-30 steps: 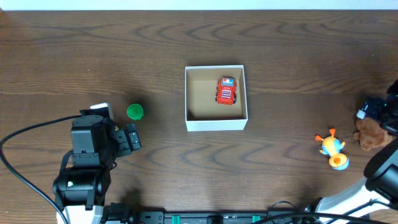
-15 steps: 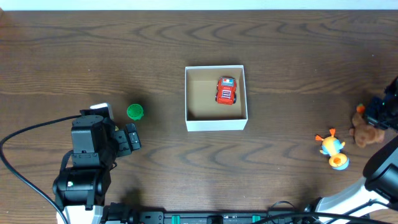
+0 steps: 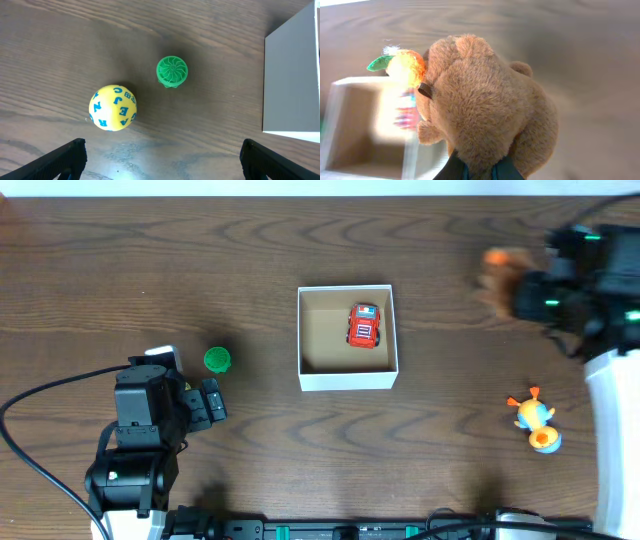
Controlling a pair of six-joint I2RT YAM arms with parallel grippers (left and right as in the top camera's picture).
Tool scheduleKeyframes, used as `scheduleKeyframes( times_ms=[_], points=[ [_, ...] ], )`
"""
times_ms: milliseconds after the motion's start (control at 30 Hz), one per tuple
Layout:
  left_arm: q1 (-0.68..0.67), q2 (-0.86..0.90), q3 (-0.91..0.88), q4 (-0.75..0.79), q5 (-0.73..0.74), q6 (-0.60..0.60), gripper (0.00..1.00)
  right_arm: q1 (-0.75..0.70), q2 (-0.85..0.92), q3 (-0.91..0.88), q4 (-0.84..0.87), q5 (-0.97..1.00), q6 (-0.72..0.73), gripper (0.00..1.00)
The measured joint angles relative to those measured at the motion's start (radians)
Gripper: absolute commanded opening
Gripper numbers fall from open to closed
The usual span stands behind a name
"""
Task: Pack container
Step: 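Carry the bear with right gripper into the box and release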
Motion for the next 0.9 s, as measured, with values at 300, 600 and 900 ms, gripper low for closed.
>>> scheduleKeyframes(
  times_ms=[300,600,900],
  points=[
    [0.000,0.000,0.000,0.000,0.000,0.000,0.98,0.491,0.079,0.000,0.179,0.080,0.113,0.01],
    [0.000,0.000,0.000,0.000,0.000,0.000,0.98,0.651,0.208,0.000,0.219,0.309,0.525,0.01],
    [0.000,0.000,0.000,0.000,0.000,0.000,0.98,0.668,0.375,0.000,0.231,0.297,0.749,0.01]
  ],
)
